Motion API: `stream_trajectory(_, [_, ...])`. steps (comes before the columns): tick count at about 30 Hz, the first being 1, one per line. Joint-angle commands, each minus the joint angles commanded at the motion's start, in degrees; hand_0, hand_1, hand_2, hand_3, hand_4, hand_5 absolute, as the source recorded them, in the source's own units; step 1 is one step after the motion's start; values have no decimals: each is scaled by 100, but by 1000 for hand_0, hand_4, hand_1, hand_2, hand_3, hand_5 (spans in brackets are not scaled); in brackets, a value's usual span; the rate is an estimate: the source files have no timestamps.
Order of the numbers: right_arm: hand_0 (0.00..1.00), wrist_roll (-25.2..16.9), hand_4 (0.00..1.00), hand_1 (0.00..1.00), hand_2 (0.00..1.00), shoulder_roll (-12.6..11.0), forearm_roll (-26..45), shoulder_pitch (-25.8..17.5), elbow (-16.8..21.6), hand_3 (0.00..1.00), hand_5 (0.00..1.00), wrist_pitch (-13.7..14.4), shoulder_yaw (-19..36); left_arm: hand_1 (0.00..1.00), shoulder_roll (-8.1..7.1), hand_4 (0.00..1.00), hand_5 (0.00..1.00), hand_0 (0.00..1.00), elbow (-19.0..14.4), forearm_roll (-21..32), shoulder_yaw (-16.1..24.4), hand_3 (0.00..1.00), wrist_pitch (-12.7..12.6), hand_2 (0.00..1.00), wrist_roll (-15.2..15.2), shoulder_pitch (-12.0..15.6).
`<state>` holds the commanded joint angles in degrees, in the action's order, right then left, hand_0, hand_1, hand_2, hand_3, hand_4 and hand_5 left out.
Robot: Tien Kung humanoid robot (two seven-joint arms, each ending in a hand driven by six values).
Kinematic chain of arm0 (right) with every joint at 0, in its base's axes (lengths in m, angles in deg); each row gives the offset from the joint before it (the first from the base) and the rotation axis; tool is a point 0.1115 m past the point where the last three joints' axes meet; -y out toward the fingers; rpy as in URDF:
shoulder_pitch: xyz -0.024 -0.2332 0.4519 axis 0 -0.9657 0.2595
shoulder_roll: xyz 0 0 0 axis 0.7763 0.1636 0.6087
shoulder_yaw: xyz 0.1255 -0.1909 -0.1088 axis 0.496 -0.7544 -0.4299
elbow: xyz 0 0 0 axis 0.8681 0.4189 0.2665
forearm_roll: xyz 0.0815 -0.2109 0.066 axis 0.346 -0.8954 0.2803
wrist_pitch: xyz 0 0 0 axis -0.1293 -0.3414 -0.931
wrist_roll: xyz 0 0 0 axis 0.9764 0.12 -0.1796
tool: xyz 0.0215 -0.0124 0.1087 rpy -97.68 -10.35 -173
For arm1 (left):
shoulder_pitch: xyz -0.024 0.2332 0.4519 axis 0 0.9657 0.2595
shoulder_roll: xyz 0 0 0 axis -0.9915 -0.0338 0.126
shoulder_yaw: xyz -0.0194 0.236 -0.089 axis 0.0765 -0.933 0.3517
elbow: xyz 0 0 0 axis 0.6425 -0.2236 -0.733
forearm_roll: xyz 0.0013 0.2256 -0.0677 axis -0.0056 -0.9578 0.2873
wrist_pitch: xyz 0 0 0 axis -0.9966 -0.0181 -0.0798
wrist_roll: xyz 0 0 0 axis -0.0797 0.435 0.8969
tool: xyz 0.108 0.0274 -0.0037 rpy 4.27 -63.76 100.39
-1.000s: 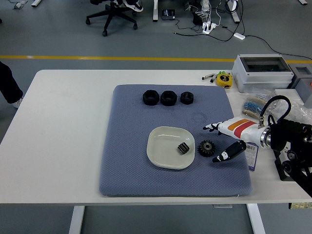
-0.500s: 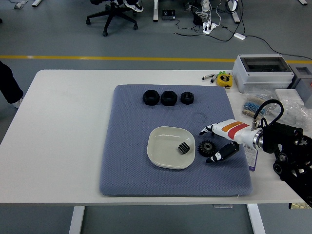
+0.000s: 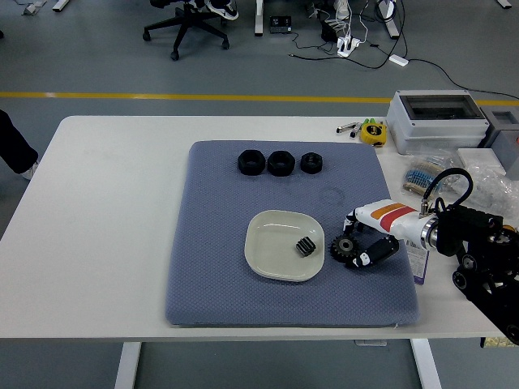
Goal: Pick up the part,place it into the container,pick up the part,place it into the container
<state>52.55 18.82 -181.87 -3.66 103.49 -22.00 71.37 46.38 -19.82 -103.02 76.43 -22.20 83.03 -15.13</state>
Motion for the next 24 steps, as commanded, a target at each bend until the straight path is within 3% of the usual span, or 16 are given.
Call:
stream_trajectory(5, [394, -17, 830, 456, 503, 13, 57, 4, -23, 508, 353, 38, -13, 652, 1, 620, 579, 679, -2, 2, -3, 553, -1, 647, 0, -4])
stream_trajectory(6, [293, -19, 725, 394, 454, 14, 64, 4, -24, 475, 306, 43, -15, 653, 1, 620, 579, 679, -2, 5, -5, 553, -2, 647, 0, -5])
stream_trajectory(11, [293, -12, 725, 394, 454, 33, 157, 1, -41, 475, 306, 89, -45, 653, 5, 620, 579, 679, -2, -4, 1, 553, 1, 647, 2, -8])
stream_trajectory(12, [207, -8, 500, 316, 394, 35, 175, 0, -42, 436, 268, 100, -50, 655, 5, 620, 580, 679, -2, -1, 0, 554, 1, 648, 1, -7])
stream_trajectory(17, [207, 15, 500, 316, 394, 24, 303, -3, -36, 436, 268, 154, -50, 655, 9, 620, 580, 679, -1, 4, -1, 554, 2, 648, -2, -7])
stream_trajectory(18, [158, 17, 408, 258, 354, 18, 321, -4, -31, 410, 179, 162, -42, 655, 9, 620, 580, 679, -1, 8, -3, 554, 1, 647, -3, -6])
stream_trajectory(23, [158, 49, 408, 258, 354, 3, 373, -13, -20, 410, 179, 230, 11, 655, 8, 620, 580, 679, -1, -8, 7, 554, 9, 647, -1, -4])
stream_trajectory(24, [83, 53, 504, 195, 307, 1, 387, -15, -18, 365, 137, 231, 23, 655, 7, 620, 580, 679, -1, -6, 4, 553, 9, 647, -1, -4])
